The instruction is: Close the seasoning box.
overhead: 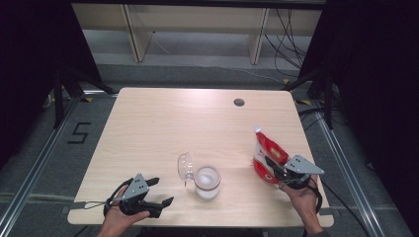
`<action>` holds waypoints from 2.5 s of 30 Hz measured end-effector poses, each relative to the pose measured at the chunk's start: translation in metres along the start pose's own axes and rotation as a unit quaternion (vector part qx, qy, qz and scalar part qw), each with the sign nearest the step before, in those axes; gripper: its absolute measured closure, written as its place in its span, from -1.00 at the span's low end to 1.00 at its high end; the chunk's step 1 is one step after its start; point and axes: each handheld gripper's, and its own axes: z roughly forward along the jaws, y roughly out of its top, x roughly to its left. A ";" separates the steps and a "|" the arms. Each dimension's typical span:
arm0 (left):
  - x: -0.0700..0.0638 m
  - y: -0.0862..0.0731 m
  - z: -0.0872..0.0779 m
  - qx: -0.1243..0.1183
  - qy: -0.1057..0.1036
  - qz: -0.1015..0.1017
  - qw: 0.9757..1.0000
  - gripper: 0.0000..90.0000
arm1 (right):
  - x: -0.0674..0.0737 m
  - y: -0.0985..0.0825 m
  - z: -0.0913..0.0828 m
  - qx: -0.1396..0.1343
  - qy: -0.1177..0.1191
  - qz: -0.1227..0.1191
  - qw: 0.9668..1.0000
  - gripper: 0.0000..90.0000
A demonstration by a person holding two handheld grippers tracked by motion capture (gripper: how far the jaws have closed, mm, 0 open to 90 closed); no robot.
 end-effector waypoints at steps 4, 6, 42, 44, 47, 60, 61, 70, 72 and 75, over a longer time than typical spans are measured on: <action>0.000 0.000 -0.001 0.002 0.003 -0.002 1.000 -0.62 | -0.001 -0.001 -0.001 0.001 0.004 0.007 1.000 0.69; 0.000 0.000 0.000 0.000 0.001 -0.001 1.000 -0.62 | 0.000 -0.001 -0.001 -0.001 -0.003 0.012 1.000 0.67; -0.001 0.000 0.001 -0.007 0.000 -0.005 1.000 -0.62 | 0.019 -0.001 -0.043 0.006 -0.023 0.094 0.995 -0.07; -0.001 0.000 0.001 -0.006 0.000 -0.006 1.000 -0.62 | 0.018 -0.001 -0.045 0.009 -0.023 0.086 0.996 -0.10; 0.000 0.001 0.001 -0.007 -0.001 -0.008 1.000 -0.62 | 0.023 -0.003 -0.050 0.012 -0.024 0.098 0.995 -0.12; -0.001 0.002 0.003 -0.007 -0.003 -0.022 1.000 -0.62 | 0.029 -0.013 -0.062 0.021 -0.016 0.100 0.995 -0.18; -0.001 0.002 0.002 -0.002 0.002 -0.018 1.000 -0.62 | 0.029 -0.013 -0.063 0.027 -0.013 0.099 0.995 -0.19; 0.001 0.003 0.002 -0.002 0.000 -0.009 1.000 -0.62 | 0.035 -0.018 -0.073 0.037 -0.019 0.102 0.994 -0.21; -0.001 0.003 0.003 -0.004 -0.005 -0.021 1.000 -0.62 | 0.035 -0.020 -0.075 0.038 -0.024 0.097 0.994 -0.21; -0.001 0.003 0.002 -0.003 -0.006 -0.014 1.000 -0.62 | 0.036 -0.022 -0.079 0.041 -0.020 0.100 0.994 -0.21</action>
